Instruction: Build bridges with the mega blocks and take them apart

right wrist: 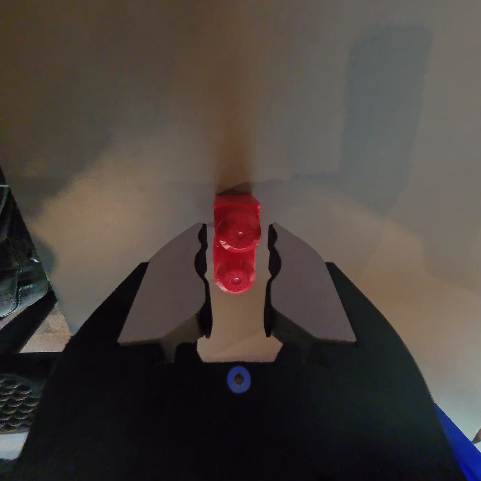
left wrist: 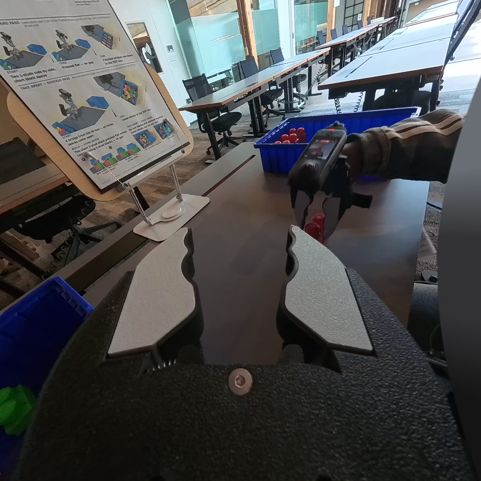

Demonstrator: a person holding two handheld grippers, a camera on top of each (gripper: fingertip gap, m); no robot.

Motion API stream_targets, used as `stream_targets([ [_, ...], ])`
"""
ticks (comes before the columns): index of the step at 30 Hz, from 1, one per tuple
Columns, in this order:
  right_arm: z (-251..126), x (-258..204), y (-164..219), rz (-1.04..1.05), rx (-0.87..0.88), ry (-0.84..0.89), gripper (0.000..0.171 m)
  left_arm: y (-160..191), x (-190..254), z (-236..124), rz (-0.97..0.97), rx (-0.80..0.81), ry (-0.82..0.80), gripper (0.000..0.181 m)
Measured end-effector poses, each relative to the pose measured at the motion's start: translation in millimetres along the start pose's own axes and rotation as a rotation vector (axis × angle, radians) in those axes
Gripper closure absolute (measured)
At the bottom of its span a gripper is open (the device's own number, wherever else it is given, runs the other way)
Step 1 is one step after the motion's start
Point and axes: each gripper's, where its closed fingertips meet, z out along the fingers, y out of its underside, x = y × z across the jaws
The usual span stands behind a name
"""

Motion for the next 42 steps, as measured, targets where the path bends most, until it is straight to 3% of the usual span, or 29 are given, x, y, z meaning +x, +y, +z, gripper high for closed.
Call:
stream_targets([
  [5, -33.4, 5.0, -2.6, 0.068, 0.152, -0.008, 0.126, 0.4, -0.9, -0.5, -0.006, 0.004, -0.001, 0.112],
  [10, -55.0, 6.2, 24.6, 0.185, 0.301, -0.019, 0.132, 0.7, -1.4, -0.8, -0.006, 0.003, -0.002, 0.112],
  [15, -31.2, -6.1, 57.7, 0.245, 0.357, -0.036, 0.155, 0.6, -3.0, -0.4, -0.011, 0.006, -0.007, 0.112],
  [21, 0.0, -8.1, 66.3, 0.214, 0.379, -0.026, 0.171, 1.1, -2.5, 1.4, -0.008, -0.006, -0.012, 0.113],
  [42, 18.3, -19.7, 53.0, 0.224, 0.378, -0.132, 0.171, 2.8, -2.1, 2.3, -0.005, -0.018, -0.014, 0.113],
])
